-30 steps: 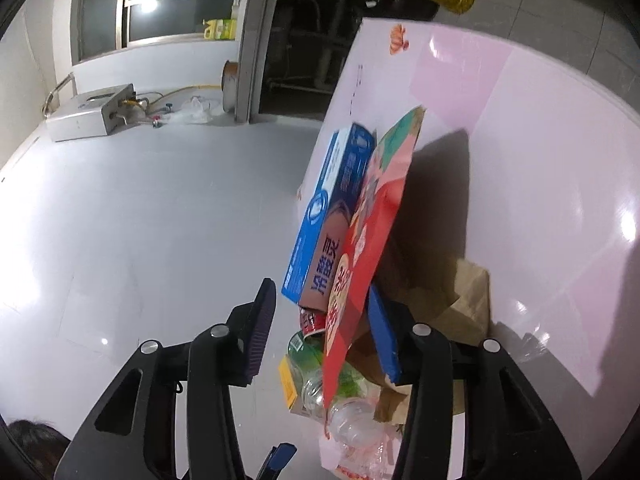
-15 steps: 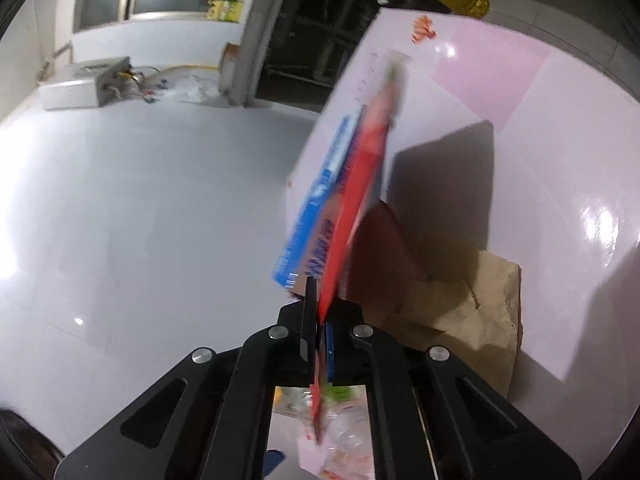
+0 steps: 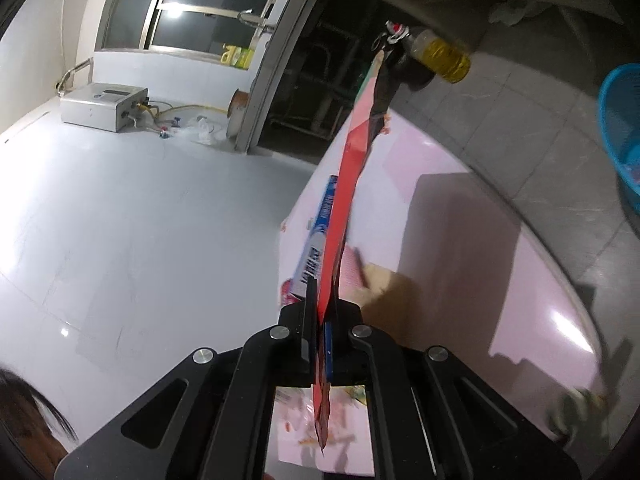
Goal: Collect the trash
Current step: 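Grasp the brown paper with the left tool while the right tool holds the red bag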
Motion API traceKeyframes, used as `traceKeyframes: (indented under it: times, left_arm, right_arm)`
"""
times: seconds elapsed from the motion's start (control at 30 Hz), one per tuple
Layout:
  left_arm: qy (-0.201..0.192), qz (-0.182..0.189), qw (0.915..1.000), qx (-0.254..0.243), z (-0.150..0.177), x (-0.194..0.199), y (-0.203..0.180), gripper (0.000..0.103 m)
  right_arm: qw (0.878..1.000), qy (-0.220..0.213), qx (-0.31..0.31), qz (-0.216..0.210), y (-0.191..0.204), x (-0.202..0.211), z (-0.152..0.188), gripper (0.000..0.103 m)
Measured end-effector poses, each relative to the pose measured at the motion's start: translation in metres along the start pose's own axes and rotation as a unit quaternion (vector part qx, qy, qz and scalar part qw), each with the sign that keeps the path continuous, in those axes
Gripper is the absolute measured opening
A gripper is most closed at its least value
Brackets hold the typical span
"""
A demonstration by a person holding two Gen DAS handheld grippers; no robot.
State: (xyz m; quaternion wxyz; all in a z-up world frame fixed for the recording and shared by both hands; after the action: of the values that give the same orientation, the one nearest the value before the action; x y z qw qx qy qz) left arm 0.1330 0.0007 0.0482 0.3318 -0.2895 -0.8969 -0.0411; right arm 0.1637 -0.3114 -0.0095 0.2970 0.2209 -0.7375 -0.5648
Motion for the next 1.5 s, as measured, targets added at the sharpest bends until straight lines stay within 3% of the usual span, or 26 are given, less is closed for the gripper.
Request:
traceKeyframes:
  times: [0.23, 0.4, 0.47, 0.73, 0.9, 1.1, 1.27, 1.4, 1.5]
  left_arm:
    - [0.076, -0.009, 0.9959, -0.048, -0.031, -0.049, -0.015, 0.052]
    - [0.156, -0.001, 0.9861, -0.058, -0.053, -0.098, -0.019, 0.052]
    - [0.197, -0.024, 0.9759, -0.091, -0.055, -0.124, -0.024, 0.052]
    - [0.318, -0.047, 0.9322, -0.166, -0.048, -0.189, -0.039, 0.052]
    - [0.355, -0.051, 0.916, -0.18, -0.037, -0.204, -0.039, 0.05]
    - [0.354, -0.045, 0.9157, -0.185, -0.03, -0.203, -0.043, 0.036]
    - [0.349, -0.036, 0.918, -0.184, -0.025, -0.201, -0.047, 0.016]
    - [0.342, -0.034, 0.9214, -0.182, -0.025, -0.197, -0.048, 0.009]
    - [0.321, -0.033, 0.9292, -0.18, -0.032, -0.191, -0.051, 0.008]
  right_arm:
    - [0.999, -0.003, 0.016, 0.04, -0.017, 0.044, 0.018, 0.003]
    - [0.998, 0.004, 0.019, 0.054, -0.028, 0.057, 0.03, 0.003]
    - [0.998, 0.008, 0.017, 0.056, -0.032, 0.056, 0.033, 0.003]
    - [0.999, 0.018, 0.019, 0.045, -0.042, 0.058, 0.038, 0.003]
    - [0.999, 0.01, 0.022, 0.042, -0.046, 0.065, 0.038, 0.003]
    - [0.999, 0.0, 0.014, 0.039, -0.051, 0.074, 0.039, 0.003]
    - [0.999, -0.003, 0.016, 0.033, -0.047, 0.075, 0.041, 0.003]
    - [0.999, -0.004, 0.018, 0.029, -0.047, 0.076, 0.04, 0.003]
    - [0.999, -0.006, 0.022, 0.027, -0.044, 0.078, 0.04, 0.003]
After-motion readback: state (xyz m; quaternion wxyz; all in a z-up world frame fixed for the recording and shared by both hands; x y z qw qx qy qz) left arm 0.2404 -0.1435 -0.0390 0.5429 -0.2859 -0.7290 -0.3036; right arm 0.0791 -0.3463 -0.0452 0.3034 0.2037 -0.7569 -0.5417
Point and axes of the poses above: each gripper's, at about its wrist camera, not at the fingertips, and x roughly against the way its jaws point, y to its left, z to its underside, the point moved 3 cm from there along -x, roughly the way its jaws point, and after that the axes turned 8 degrees about -z, right-handed, at the moved point
